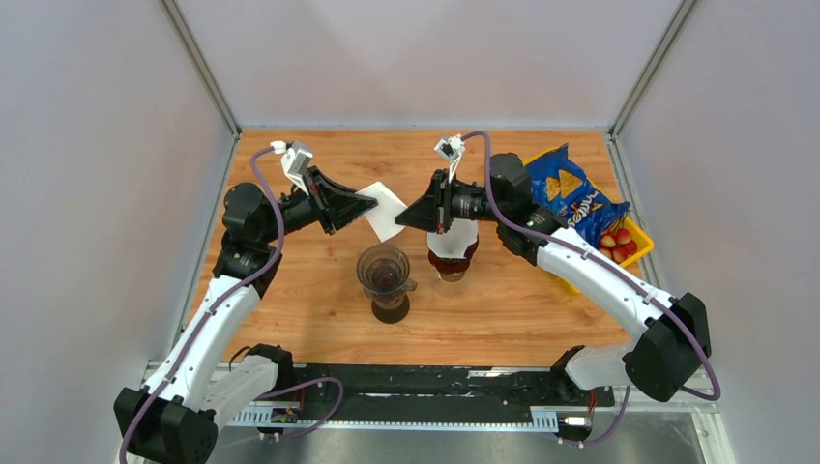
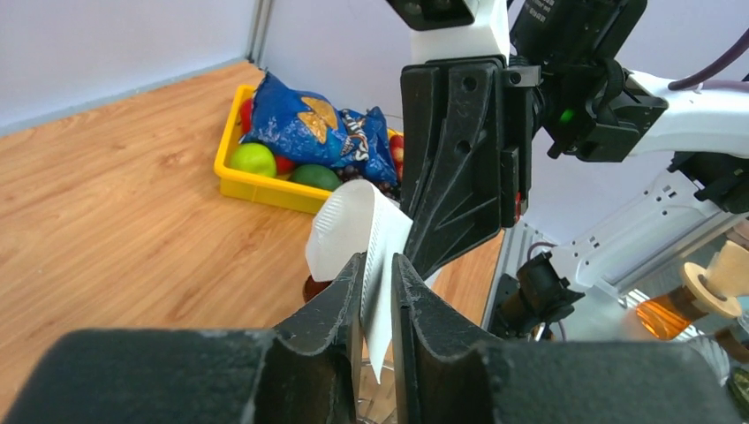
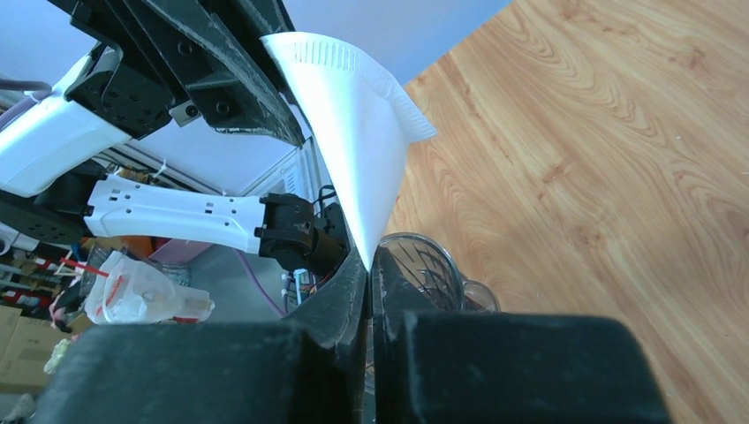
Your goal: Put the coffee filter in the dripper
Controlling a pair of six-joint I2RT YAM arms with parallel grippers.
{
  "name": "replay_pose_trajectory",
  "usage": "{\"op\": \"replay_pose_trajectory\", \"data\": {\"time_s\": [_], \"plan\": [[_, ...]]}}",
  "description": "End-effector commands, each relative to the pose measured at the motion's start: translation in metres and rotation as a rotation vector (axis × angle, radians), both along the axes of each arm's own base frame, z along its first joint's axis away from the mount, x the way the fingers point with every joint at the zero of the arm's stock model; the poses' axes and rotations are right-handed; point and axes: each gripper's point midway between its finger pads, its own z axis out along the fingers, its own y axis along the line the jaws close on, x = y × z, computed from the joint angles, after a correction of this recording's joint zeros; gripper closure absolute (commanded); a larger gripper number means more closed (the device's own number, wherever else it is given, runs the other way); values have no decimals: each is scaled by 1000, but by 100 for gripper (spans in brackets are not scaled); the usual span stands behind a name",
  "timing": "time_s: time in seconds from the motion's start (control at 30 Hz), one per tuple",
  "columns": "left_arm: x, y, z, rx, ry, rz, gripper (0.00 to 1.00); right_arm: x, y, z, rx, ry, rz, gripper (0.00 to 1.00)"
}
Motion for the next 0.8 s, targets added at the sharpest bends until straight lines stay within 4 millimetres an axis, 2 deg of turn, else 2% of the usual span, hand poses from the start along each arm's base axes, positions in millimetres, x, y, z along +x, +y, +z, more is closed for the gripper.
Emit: {"op": "replay_pose_trajectory", "data": {"time_s": [0.0, 0.03, 0.07, 0.13, 0.3, 0.4, 0.5, 0.57, 0.67, 0.77], "plan": [[-12, -2, 15, -17, -31, -43, 80, 8, 0, 23, 19, -82, -40, 94], [-12, -2, 15, -16, -34, -40, 83, 8, 0, 24, 19, -84, -41, 94], [-13, -1, 15, -18, -37, -36, 94, 8, -1, 25, 19, -89, -40, 92], [-15, 0, 15, -24, -41, -32, 99, 9, -1, 25, 14, -93, -41, 91], [-20, 2, 19, -37, -74, -27, 100, 18, -9, 29, 12, -118, -114, 82], [-25, 3, 20, -39, -100, -29, 100, 28, -20, 33, 11, -135, -198, 63], [-30, 2, 20, -34, -135, -52, 100, 39, -33, 31, 1, -147, -301, 30], [-32, 2, 20, -27, -150, -60, 100, 46, -44, 30, -3, -155, -382, 17], [-30, 2, 21, -17, -178, -55, 100, 51, -62, 24, -30, -156, -481, 5], [-33, 1, 20, -10, -211, -74, 100, 55, -75, 20, -39, -162, -555, 1]]}}
